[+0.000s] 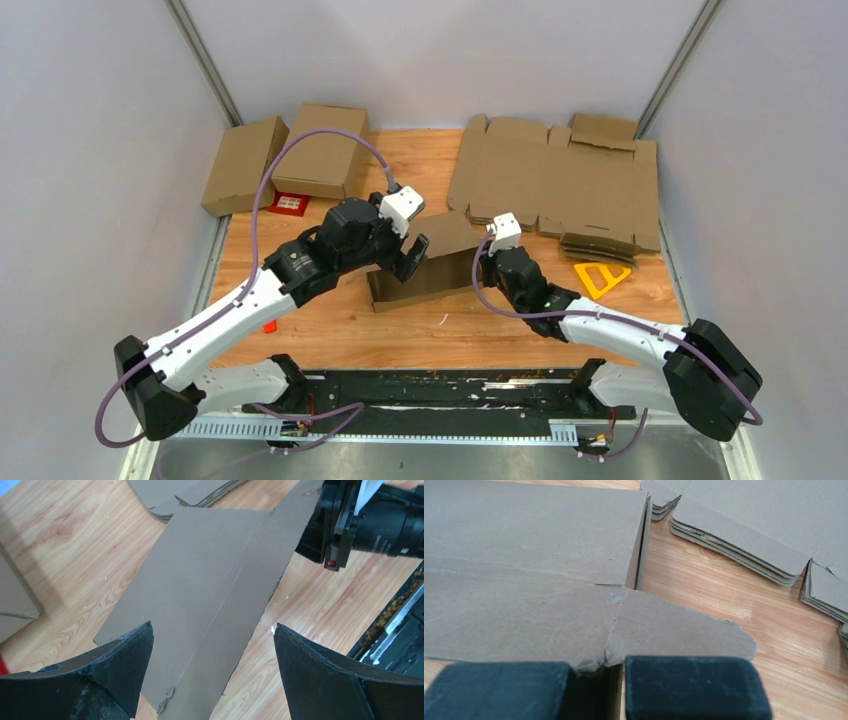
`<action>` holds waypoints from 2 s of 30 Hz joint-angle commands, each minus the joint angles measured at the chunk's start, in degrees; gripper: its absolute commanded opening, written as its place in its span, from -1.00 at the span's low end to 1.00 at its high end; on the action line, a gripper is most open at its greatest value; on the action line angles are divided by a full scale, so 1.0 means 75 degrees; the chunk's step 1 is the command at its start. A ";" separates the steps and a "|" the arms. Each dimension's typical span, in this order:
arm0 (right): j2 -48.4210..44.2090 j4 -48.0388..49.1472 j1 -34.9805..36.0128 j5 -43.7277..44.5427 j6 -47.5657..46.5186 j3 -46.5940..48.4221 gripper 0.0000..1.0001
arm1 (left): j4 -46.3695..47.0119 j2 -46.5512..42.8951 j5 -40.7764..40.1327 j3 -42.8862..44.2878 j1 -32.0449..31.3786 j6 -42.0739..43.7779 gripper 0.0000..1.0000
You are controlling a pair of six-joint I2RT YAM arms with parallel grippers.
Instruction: Fold the paper box
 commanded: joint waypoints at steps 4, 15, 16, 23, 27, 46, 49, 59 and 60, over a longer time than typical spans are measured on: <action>0.0065 -0.0122 0.0049 -0.0077 0.0014 0.0319 -1.00 | -0.0133 0.0414 0.0995 0.0324 -0.0078 0.1030 0.82; 0.0120 -0.0142 0.0049 -0.0061 0.0007 0.0352 -1.00 | -0.0446 0.0774 0.1567 0.0351 -0.0132 0.1198 0.49; 0.0104 -0.0142 0.0049 -0.0070 0.0009 0.0349 -1.00 | -0.0483 0.0822 0.1500 0.0398 -0.0129 0.1181 0.41; 0.0112 -0.0176 0.0052 -0.0038 -0.0007 0.0363 -1.00 | -0.0333 0.0948 0.1570 0.0352 -0.0149 0.1119 0.14; 0.0129 -0.0187 0.0041 -0.0026 0.0018 0.0364 -1.00 | -0.0294 0.0946 0.1570 0.0299 -0.0210 0.1194 -0.09; -0.0511 -0.1044 0.0043 0.0443 0.0421 0.0235 -0.22 | -0.0296 0.1339 0.1504 0.0224 -0.0302 0.0775 -0.98; -0.0936 -0.1394 0.0046 0.0501 0.0706 -0.0017 -0.12 | -0.0046 0.1404 0.1608 0.0013 -0.0307 0.0589 -0.99; -0.2801 -0.2693 0.0042 0.0948 0.0943 -0.0247 0.28 | 0.1308 0.1403 0.1766 -0.1547 -0.0316 -0.0423 -1.00; -0.2936 -0.2803 0.0042 0.1020 0.0935 -0.0228 0.31 | 0.1392 0.1403 0.1799 -0.1668 -0.0316 -0.0482 -0.99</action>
